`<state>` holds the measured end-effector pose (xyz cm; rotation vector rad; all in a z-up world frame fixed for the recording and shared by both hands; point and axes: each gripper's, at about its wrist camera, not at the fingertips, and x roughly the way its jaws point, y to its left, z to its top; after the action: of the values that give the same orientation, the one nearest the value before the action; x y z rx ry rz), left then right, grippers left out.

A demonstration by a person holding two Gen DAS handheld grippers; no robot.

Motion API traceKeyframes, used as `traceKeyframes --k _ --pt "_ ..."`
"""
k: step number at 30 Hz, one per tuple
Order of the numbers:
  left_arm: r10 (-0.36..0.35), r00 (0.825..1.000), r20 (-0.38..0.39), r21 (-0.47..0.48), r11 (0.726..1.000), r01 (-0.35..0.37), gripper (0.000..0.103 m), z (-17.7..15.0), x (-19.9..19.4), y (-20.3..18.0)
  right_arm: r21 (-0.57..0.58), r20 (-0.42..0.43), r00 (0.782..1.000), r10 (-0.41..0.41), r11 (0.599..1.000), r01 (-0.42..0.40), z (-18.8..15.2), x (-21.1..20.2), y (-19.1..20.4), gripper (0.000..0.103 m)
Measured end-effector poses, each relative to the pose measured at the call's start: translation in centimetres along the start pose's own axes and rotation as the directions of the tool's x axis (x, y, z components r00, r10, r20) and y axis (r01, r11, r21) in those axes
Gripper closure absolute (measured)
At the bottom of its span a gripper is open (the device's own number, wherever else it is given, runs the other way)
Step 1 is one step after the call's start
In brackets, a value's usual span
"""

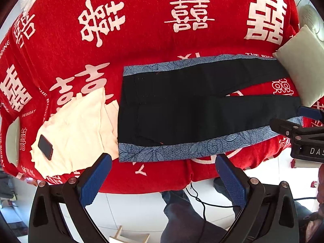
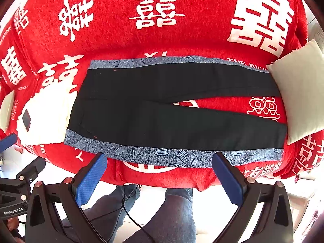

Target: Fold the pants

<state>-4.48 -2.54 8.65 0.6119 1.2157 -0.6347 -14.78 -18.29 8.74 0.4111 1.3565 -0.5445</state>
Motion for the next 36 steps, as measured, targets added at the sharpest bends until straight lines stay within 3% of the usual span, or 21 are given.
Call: traceKeyframes --k 24,36 --pt "0.046 0.999 -0.003 -0.004 0.999 -0.046 0.000 0.5 0.3 -0.9 0.003 -0.016 1.000 0.022 1.000 -0.022 0.4 0.7 -1.3 0.000" --pt "0.100 0.994 -0.034 -0.007 0.995 -0.100 0.000 1.1 0.6 -2.5 -0.004 -0.035 0.996 0.077 0.997 -0.077 1.1 1.6 -2.9 0.000"
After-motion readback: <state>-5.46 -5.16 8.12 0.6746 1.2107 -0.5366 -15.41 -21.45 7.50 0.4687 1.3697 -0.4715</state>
